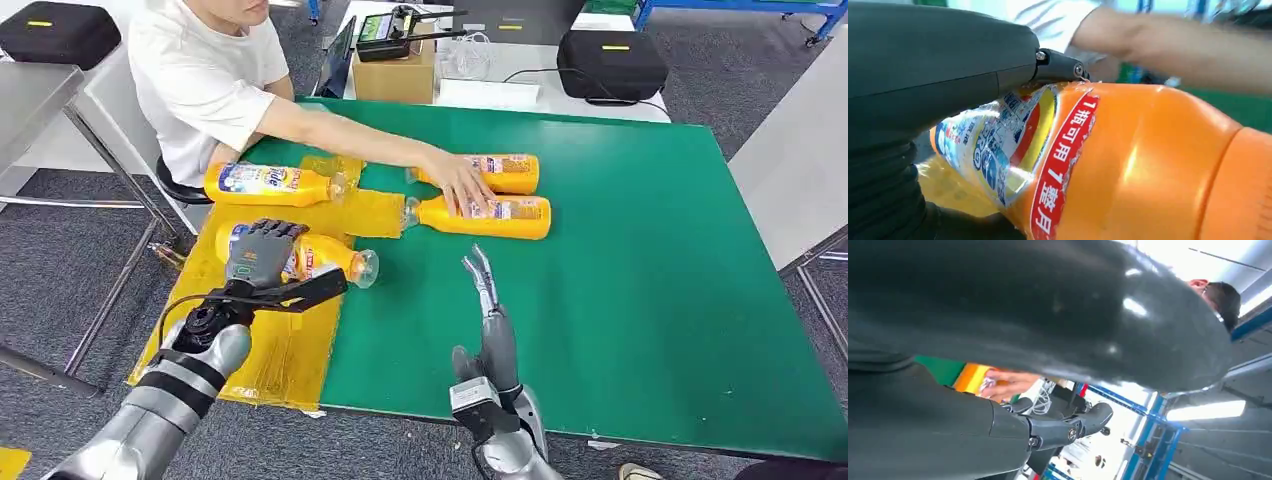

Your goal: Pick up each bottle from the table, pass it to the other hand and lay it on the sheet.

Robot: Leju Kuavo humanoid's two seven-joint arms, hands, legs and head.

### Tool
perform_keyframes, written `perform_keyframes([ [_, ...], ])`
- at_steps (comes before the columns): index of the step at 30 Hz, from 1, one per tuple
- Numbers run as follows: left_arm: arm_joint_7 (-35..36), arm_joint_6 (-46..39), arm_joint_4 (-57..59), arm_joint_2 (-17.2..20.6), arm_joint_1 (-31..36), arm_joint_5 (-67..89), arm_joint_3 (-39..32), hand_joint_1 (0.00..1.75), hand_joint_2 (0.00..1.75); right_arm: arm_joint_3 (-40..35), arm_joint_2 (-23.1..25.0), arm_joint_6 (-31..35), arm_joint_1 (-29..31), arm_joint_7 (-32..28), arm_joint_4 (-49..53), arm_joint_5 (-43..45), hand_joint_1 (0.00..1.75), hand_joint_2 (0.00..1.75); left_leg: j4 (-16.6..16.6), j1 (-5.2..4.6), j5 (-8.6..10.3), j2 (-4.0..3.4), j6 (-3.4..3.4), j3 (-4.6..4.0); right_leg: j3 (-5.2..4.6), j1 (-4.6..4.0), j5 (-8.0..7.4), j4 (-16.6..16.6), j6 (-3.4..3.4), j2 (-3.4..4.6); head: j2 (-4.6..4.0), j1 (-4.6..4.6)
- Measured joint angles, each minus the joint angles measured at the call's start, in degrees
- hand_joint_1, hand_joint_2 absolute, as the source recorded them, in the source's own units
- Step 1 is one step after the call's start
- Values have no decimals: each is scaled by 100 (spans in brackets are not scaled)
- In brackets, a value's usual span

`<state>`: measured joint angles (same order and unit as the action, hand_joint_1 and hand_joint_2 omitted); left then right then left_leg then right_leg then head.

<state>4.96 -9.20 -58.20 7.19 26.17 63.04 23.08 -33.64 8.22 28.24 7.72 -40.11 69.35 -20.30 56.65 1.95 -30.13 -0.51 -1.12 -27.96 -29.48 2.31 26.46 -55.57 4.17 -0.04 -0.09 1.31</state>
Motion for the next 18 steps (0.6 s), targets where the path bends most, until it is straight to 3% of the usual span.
perform_keyframes([
  [10, 162, 205, 1070, -94, 421, 184, 52, 173, 175, 4, 39, -103, -4, 0, 2, 201, 0, 0, 1, -1, -2, 1, -1, -5, -3, 1, 0, 3, 0, -1, 0, 2],
  [11, 69, 287, 1154, -111, 455, 100, 48, 16, 175, 7, 46, -120, -4, 0, 2, 214, 0, 0, 1, -1, -2, 1, -1, -4, -4, 1, 0, 3, 0, -1, 0, 2],
  [12, -73, 396, 1230, -133, 487, -29, 41, 0, 175, 7, 52, -131, -4, 0, 2, 218, 0, 0, 1, -1, -2, 1, -1, -4, -3, 1, 0, 3, 0, -1, 0, 2],
  [18, -1091, 1441, 1378, -240, 537, -1297, -120, 0, 175, 7, 55, -188, -4, 0, 46, 374, 0, 0, 0, -1, -1, 0, 0, -4, -2, 0, 0, 1, 0, 0, 0, 2],
])
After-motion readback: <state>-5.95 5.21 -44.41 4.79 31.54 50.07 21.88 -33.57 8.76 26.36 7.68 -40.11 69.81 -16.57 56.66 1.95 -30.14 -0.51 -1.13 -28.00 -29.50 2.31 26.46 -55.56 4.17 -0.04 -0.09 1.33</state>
